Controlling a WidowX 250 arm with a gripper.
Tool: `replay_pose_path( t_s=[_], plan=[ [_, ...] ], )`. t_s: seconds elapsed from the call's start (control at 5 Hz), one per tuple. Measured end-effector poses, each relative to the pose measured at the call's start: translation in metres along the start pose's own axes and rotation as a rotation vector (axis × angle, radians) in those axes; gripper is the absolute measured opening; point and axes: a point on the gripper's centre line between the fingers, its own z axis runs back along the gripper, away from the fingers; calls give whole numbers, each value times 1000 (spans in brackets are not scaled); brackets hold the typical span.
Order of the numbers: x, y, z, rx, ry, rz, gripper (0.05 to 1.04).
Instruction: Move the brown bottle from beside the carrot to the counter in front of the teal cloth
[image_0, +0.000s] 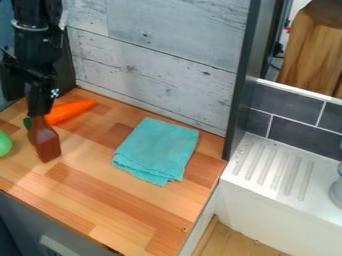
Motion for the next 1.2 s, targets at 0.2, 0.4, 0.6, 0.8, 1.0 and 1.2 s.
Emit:
replay_pose_path(
  t_s=[0.2,0.4,0.6,0.8,1.0,1.2],
  plan=[
    [3,0,-8,-4,16,-5,963],
    [3,-1,-8,-16,17,-13,690],
    [5,0,-8,-6,6,-2,465],
    [4,0,-7,-6,13,14,329],
    [-1,1,4,66,12,99,327],
    [-18,-18,27,57,-32,103,327]
  ],
)
